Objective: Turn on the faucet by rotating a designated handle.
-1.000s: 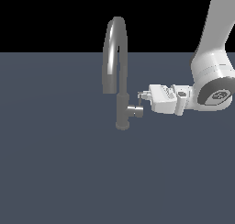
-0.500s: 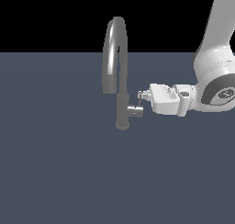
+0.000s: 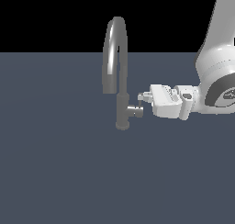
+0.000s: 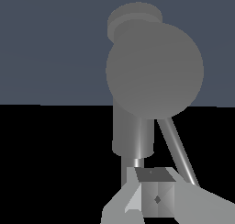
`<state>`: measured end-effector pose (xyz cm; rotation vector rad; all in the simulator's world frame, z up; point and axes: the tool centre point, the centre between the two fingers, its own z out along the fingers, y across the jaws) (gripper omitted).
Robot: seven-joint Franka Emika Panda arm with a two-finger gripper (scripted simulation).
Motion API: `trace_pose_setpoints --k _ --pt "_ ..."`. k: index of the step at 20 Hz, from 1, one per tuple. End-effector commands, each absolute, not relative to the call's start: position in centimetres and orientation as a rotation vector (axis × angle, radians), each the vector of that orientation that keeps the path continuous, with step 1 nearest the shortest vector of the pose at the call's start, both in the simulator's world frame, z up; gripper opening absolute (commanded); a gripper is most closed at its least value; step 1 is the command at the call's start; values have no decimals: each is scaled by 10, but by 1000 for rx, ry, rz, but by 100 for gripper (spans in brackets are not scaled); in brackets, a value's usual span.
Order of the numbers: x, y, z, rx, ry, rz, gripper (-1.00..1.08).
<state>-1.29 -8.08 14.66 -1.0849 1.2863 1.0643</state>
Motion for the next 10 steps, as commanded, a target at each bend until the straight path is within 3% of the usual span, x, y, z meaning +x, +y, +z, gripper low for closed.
trace_pose_setpoints --k 1,4,10 --pt "-27 -79 145 -1080 1287 1079 -100" --pt "-21 -79 149 -1087 1282 1064 -100" --pt "-47 -75 133 -1082 1285 1075 -100"
